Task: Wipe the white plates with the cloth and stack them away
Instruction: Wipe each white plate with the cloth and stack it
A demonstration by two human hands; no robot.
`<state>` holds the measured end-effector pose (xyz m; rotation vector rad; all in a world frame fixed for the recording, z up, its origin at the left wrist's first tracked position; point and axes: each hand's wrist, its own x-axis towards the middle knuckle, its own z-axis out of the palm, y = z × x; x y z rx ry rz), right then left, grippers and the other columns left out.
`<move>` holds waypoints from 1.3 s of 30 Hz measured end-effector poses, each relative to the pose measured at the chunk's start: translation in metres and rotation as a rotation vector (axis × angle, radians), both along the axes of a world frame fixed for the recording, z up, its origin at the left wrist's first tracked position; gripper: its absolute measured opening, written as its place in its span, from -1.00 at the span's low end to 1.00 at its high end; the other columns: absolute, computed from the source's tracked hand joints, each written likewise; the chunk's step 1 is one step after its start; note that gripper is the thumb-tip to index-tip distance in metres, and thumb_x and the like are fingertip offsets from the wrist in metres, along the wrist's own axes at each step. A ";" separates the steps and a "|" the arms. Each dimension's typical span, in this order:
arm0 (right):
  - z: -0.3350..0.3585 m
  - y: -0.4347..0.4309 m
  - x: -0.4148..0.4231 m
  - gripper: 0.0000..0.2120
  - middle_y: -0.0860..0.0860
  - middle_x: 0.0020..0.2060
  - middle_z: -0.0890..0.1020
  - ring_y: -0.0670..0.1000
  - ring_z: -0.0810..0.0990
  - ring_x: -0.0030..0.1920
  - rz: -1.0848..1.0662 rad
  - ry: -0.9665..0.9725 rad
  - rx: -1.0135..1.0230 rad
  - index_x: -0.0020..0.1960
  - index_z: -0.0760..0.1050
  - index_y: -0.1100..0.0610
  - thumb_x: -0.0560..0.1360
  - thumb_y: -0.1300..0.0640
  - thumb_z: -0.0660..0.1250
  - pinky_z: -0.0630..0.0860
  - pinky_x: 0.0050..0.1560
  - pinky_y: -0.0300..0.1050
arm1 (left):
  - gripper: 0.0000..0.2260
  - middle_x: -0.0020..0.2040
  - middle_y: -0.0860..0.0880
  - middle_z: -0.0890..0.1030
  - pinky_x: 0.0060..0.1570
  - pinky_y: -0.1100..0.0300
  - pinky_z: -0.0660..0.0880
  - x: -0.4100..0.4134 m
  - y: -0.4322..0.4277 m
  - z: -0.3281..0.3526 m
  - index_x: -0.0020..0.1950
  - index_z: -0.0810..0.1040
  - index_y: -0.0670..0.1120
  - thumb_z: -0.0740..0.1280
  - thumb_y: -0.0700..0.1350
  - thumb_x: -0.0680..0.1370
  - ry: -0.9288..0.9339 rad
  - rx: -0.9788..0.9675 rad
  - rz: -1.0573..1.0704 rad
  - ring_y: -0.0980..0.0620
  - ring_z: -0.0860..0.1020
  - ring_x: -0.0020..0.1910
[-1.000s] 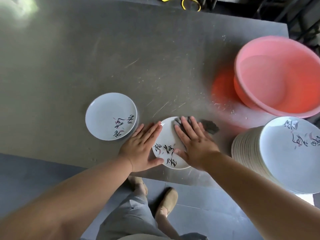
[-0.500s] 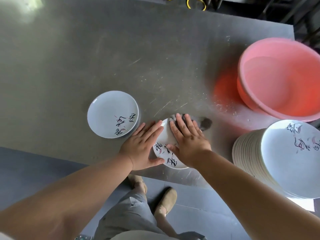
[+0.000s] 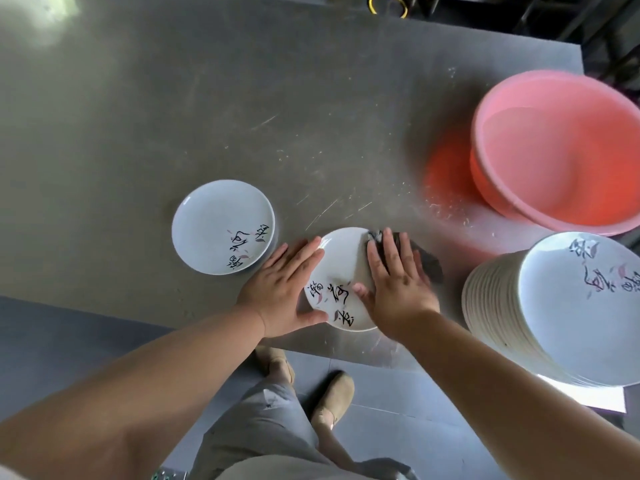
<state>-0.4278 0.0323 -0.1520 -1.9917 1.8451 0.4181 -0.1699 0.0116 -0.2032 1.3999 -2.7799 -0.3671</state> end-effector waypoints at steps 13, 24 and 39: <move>-0.003 0.005 0.016 -0.13 0.07 0.58 -0.52 0.17 -0.54 0.58 -0.172 0.004 0.023 0.67 -0.39 0.07 0.59 -0.44 -0.26 -0.37 0.62 0.17 | 0.00 0.72 0.08 -0.21 0.65 -0.02 -0.06 -0.009 0.003 0.006 0.72 0.00 -0.07 0.16 0.51 0.48 0.023 0.038 0.099 0.07 -0.01 0.69; 0.010 0.045 0.022 0.00 0.06 0.64 -0.40 0.16 -0.43 0.63 -0.225 -0.131 0.076 0.71 -0.21 0.07 0.46 -0.53 -0.39 -0.34 0.62 0.09 | -0.02 0.72 -0.04 0.03 0.65 -0.10 -0.18 -0.046 0.054 0.020 0.67 0.18 -0.11 0.07 0.58 0.49 0.030 0.095 0.453 -0.08 0.13 0.67; 0.004 0.053 0.011 -0.08 0.05 0.63 -0.41 0.14 -0.44 0.63 -0.099 -0.082 0.069 0.70 -0.27 0.06 0.53 -0.49 -0.27 -0.29 0.61 0.09 | -0.20 0.72 0.03 -0.06 0.64 -0.06 -0.15 -0.026 0.034 0.016 0.71 0.11 -0.06 0.04 0.39 0.60 -0.106 0.019 0.114 -0.07 -0.11 0.70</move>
